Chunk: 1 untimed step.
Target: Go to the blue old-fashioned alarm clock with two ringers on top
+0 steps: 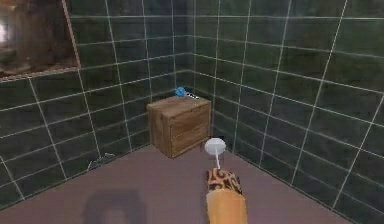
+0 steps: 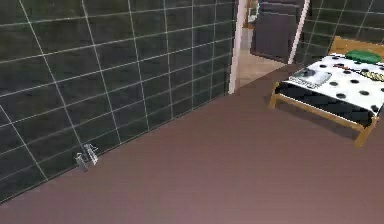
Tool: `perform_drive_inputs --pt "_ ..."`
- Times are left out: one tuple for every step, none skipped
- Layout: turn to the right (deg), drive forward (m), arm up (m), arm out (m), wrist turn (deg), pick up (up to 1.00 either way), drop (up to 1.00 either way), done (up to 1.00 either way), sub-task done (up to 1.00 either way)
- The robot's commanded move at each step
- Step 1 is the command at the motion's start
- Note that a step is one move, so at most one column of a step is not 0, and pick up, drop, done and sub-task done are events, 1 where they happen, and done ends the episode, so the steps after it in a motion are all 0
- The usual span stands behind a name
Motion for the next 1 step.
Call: perform_drive_inputs --pt "0.0 1.00 0.00 0.00 0.0 0.00 0.00 0.00 0.00"
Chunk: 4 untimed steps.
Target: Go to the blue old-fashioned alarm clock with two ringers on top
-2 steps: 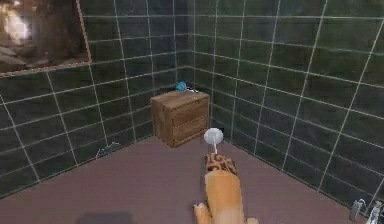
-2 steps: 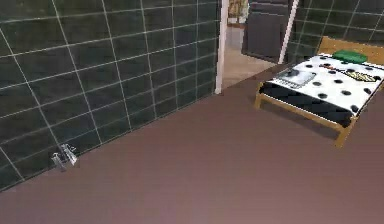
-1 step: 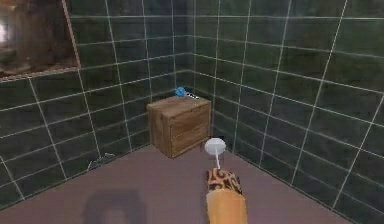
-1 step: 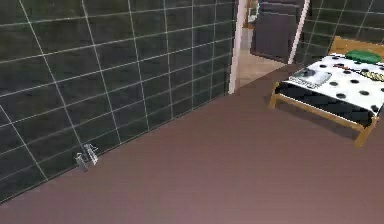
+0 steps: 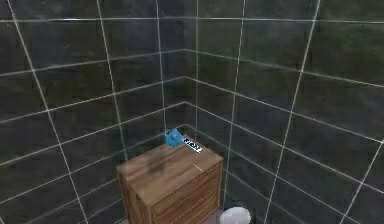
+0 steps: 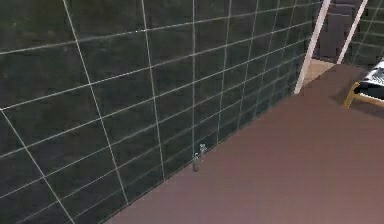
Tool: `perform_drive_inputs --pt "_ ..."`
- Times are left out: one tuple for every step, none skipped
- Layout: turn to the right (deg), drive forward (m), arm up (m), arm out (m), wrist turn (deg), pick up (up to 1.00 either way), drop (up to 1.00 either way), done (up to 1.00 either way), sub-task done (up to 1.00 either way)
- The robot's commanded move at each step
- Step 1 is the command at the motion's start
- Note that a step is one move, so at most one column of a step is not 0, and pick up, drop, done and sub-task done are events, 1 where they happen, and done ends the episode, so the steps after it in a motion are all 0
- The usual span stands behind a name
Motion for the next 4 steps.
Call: perform_drive_inputs --pt "9.0 0.00 0.00 0.00 0.0 0.00 0.00 0.00 0.00" --pt "0.0 0.35 0.00 0.00 0.0 0.00 0.00 0.00 0.00" --pt "-15.0 0.00 0.00 0.00 0.0 0.00 0.00 0.00 0.00" --pt "0.0 0.00 0.00 0.00 0.0 0.00 0.00 1.00 0.00"
